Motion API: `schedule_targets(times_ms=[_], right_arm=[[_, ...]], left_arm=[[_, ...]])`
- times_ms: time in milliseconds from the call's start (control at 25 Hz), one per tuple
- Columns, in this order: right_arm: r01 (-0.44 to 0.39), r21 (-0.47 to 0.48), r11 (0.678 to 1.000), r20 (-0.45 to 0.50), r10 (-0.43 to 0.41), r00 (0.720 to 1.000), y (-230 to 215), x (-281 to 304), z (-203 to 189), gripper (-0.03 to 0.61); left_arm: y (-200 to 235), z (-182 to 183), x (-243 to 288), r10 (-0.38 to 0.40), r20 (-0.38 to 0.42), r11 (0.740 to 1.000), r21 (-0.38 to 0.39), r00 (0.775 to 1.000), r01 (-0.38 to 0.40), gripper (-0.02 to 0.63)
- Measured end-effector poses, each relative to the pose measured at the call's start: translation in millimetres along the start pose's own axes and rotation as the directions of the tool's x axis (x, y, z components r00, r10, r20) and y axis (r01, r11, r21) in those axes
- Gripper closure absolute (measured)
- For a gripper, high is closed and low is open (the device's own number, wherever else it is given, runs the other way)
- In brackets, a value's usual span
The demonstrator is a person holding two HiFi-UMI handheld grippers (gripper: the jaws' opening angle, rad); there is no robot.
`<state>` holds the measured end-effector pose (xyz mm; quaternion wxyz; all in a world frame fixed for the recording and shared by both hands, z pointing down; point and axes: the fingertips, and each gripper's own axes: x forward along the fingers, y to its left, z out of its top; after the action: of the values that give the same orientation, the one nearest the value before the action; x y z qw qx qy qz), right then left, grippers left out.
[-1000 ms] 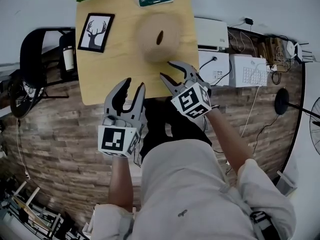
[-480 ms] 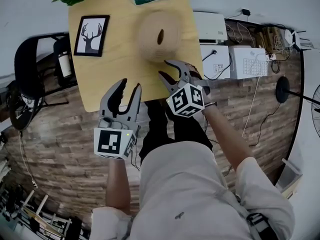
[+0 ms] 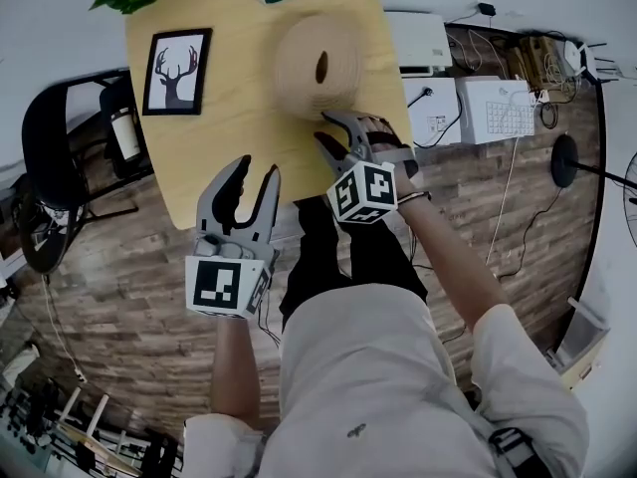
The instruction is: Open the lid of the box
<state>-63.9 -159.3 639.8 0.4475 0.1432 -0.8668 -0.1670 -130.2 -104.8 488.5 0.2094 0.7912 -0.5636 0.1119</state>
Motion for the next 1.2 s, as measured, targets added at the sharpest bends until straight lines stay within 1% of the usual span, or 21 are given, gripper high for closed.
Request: schedule_targets(times_ms=[200,440,640,800,1200], right_arm=[[0.011,-0.021,1.0,-0.026,-0.012,1.0,2.2,7.7,-4.3,0.422],[0.053,-0.058,0.997,-0.06,-0.057,0.997,-1.3,15.6,-8.5,0.437],[0.058,-0.076,0.995,-0.064,-0.063,0.996,-2.3,16.4,-9.3,0.437],[0.054,-0.08,0.995,-0.061,-0.059,0.996,-3.0,16.2,-9.7,0.439],[0.009,-0.045,0.999,-0.062,-0.012,0.998,-6.1,10.3,-4.4,0.454]], left_arm=[[3.7,-3.2,-3.3,-0.004,0.0,1.0,-0.003,1.0,0.004,0.474],[10.3,-6.0,-8.4,0.013,-0.001,1.0,-0.011,1.0,-0.013,0.476],[10.8,-5.5,-10.2,0.018,-0.001,1.0,-0.013,1.0,-0.018,0.476],[10.2,-4.0,-10.3,0.02,0.002,1.0,-0.01,1.0,-0.02,0.476],[9.2,4.4,-16.7,0.025,0.018,1.0,-0.003,1.0,-0.025,0.476]])
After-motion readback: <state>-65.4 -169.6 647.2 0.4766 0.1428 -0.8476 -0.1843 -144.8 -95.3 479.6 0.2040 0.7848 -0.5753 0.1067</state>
